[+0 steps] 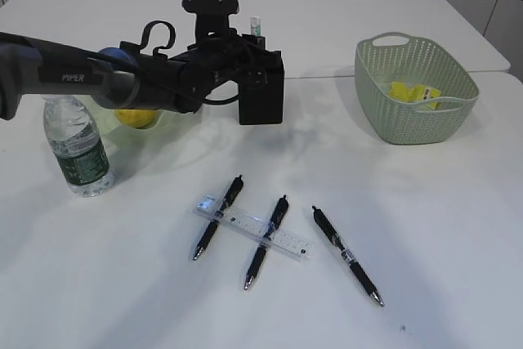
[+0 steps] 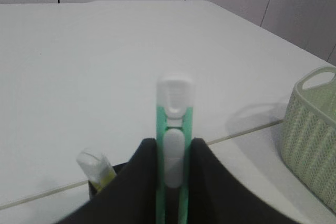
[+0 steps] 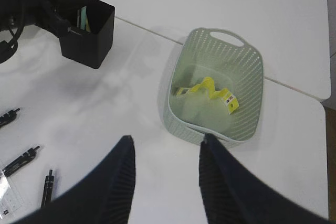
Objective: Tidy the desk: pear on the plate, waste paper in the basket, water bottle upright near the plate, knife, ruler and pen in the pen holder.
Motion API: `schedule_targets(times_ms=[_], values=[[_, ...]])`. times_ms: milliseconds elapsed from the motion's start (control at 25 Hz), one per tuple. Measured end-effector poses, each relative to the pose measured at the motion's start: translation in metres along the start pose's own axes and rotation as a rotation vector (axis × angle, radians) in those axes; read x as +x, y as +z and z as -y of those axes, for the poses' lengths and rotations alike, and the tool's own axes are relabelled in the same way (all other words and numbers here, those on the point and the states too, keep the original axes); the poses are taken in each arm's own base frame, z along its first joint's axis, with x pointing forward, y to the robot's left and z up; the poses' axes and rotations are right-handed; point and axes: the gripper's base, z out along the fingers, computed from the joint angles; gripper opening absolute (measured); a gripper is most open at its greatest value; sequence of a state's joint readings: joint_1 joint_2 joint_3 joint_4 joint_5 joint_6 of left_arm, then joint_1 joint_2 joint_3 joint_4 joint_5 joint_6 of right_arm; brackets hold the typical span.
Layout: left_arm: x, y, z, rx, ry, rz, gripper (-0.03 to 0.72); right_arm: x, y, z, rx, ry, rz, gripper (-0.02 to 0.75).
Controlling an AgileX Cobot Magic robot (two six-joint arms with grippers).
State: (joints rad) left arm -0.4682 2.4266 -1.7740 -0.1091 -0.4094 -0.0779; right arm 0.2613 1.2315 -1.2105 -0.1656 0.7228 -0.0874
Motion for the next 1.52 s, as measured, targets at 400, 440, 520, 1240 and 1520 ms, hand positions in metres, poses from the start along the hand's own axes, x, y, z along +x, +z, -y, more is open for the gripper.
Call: schedule_targets(times_ms=[400, 440, 520, 1240, 1520], values=[[0.003, 0.0, 0.0, -0.003, -0.001, -0.028, 0.336, 0.0, 0.0, 0.0, 0.003, -0.003, 0.0, 0.334], [0.002, -0.001, 0.0, -0.003, -0.001, -0.038, 0.34, 0.0, 0.0, 0.0, 0.003, -0.004, 0.0, 0.334], [-0.006, -0.003, 0.001, -0.004, -0.002, -0.055, 0.344, 0.0, 0.0, 0.0, 0.004, -0.005, 0.0, 0.334], [-0.14, -0.085, -0.013, -0.091, 0.233, -0.348, 0.348, 0.001, 0.0, -0.007, -0.068, 0.039, -0.016, 0.334], [-0.178, -0.137, -0.024, -0.185, 0.145, -0.516, 0.345, 0.0, -0.004, -0.042, -0.249, -0.06, -0.029, 0.334]])
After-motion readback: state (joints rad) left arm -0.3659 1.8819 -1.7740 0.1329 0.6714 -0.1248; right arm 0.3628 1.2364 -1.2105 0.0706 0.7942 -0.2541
